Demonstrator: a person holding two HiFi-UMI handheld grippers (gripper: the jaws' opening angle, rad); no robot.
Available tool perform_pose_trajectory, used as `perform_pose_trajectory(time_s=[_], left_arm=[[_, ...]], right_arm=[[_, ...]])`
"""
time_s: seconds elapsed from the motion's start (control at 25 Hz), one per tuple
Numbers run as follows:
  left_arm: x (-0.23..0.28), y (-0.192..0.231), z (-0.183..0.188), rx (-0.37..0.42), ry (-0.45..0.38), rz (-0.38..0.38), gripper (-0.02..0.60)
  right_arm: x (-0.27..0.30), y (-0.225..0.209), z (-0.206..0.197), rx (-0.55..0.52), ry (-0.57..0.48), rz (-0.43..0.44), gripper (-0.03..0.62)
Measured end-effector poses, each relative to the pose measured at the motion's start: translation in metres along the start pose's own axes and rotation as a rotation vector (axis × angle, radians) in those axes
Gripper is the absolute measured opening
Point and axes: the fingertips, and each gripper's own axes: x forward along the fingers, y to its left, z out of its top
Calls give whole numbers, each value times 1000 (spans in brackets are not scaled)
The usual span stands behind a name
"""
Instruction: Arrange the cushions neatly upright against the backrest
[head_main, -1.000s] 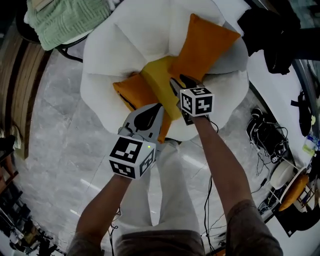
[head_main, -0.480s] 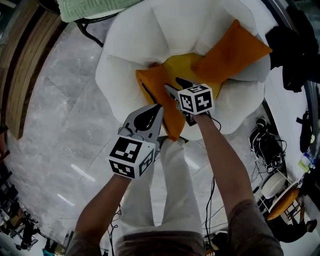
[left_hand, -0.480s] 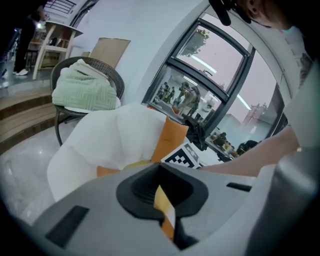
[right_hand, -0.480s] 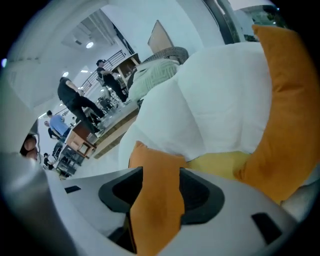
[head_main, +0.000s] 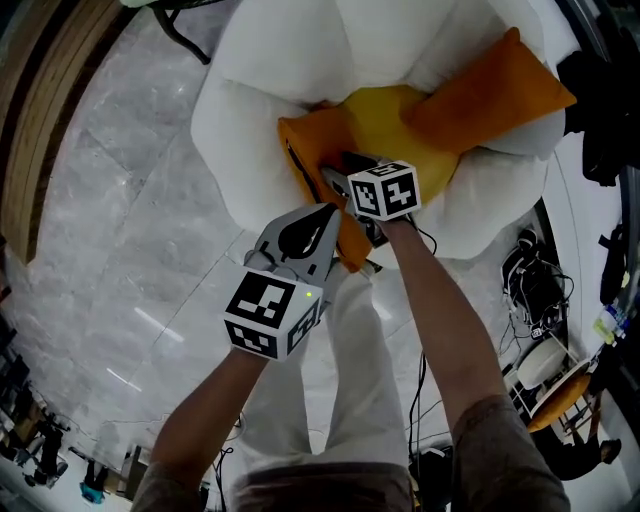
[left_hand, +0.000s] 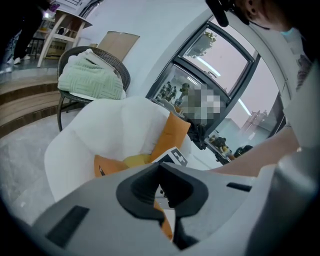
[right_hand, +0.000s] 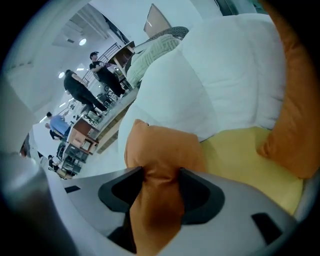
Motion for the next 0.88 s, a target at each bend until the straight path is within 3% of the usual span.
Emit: perform_pose_trajectory(time_s=[0.2, 0.32, 0.4, 0.88], left_arm=[[-2, 4, -3, 3, 13, -12, 5], [-4, 8, -2, 4, 15, -8, 5], [-6, 9, -3, 5, 16, -7, 5], [-14, -7, 2, 29, 36, -44, 5]], right_arm=[[-2, -4, -1, 16, 19, -27, 224], [-4, 0, -1, -10, 40, -46, 79], [-4, 3, -4, -20, 38, -58, 37], [-32, 12, 1, 70, -70, -115, 35]])
